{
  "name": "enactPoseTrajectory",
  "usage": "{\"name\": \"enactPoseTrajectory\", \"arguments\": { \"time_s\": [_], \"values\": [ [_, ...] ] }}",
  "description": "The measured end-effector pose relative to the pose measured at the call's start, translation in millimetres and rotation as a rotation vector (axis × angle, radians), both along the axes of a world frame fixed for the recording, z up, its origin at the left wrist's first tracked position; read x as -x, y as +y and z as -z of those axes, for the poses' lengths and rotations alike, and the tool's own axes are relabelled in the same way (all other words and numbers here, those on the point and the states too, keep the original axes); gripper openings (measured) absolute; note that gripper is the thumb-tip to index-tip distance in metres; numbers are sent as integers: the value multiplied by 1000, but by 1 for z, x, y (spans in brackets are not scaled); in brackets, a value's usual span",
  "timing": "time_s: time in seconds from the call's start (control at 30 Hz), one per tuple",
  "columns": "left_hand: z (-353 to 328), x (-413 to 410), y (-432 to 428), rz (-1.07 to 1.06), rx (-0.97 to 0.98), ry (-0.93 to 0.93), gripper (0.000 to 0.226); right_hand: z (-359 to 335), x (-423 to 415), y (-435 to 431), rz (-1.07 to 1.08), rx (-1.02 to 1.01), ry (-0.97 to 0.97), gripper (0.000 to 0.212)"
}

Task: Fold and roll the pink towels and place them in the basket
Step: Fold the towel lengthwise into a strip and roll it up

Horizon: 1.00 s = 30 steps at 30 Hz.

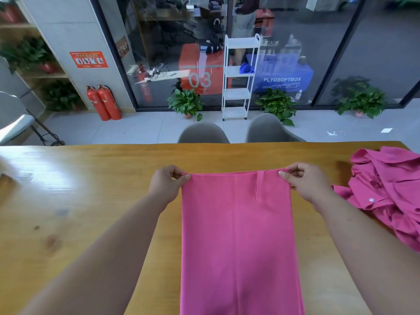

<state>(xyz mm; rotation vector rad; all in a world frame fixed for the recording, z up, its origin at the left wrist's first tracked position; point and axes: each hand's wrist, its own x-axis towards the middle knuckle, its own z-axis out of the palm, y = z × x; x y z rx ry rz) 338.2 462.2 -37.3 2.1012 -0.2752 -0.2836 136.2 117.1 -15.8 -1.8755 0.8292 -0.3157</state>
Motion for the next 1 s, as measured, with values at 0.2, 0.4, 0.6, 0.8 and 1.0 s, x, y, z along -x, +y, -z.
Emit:
{"name": "enactPoseTrajectory", "arguments": {
  "time_s": [0.2,0.4,0.6,0.8,1.0],
  "values": [
    [55,17,-37,-237,-356,-25,31,58,-27,13,69,319,264,21],
    [149,132,-45,346,-681,-202,71,166,21,106,-380,656,441,64],
    [184,131,-29,464,-807,-345,81,197,22,97,-633,842,518,78],
    [181,72,-57,500,-883,-307,76,179,-69,36,-558,701,519,75],
    [175,76,-61,404,-841,-349,78,176,-52,68,-430,752,459,72]
  ]
}}
